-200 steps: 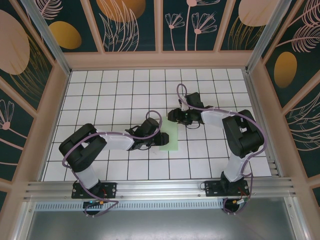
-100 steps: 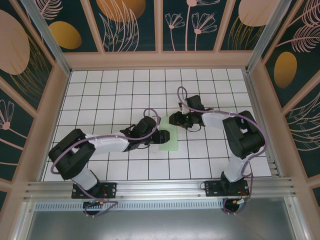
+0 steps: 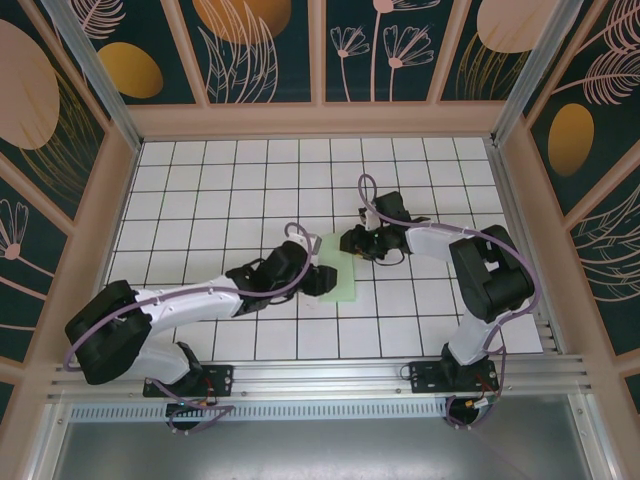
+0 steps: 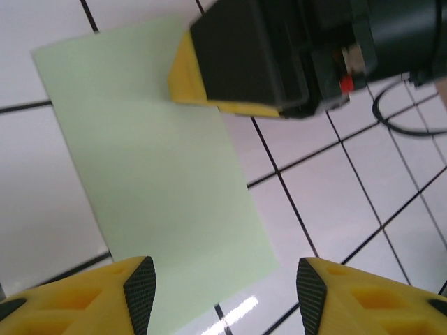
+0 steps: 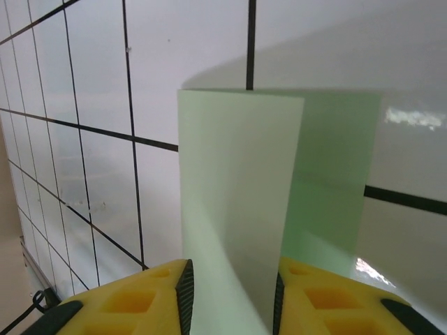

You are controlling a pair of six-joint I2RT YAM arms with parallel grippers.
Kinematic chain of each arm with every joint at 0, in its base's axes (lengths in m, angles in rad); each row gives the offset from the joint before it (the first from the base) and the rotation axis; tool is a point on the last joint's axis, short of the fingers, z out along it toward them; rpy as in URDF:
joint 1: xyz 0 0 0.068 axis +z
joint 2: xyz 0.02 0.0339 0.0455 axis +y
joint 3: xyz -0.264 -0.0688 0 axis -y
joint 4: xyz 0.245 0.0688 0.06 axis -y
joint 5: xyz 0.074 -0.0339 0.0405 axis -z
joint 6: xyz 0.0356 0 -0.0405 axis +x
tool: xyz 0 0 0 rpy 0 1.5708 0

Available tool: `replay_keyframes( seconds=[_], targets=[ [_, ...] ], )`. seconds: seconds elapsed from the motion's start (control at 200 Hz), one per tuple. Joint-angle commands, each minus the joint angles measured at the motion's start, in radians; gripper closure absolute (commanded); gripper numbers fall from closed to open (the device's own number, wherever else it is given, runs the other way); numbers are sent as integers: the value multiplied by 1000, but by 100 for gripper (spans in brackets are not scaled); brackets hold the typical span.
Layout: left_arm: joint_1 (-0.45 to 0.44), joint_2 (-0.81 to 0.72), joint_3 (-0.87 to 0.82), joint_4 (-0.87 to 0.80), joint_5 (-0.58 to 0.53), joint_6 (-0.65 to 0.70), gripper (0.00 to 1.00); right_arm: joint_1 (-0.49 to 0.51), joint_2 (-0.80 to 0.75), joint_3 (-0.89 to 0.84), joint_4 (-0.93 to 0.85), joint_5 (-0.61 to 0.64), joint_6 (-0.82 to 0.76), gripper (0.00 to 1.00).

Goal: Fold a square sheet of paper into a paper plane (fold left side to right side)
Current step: Fold the triangle a second time at the center of the table.

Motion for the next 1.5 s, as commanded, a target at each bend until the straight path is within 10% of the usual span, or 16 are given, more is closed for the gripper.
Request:
replay_keyframes(
  seconds=[0.0,0.861,1.496],
  targets=[
    [-53,39,58,-89,-91,35,41,7,-23,23,-67,-27,21,67],
    [-278,513,528,-514,-391,-67,33,4,10,84,-117,-36,32,79],
    [-301,532,607,-613,-507,-41,67,4,17,84,-122,-30,26,79]
  ],
)
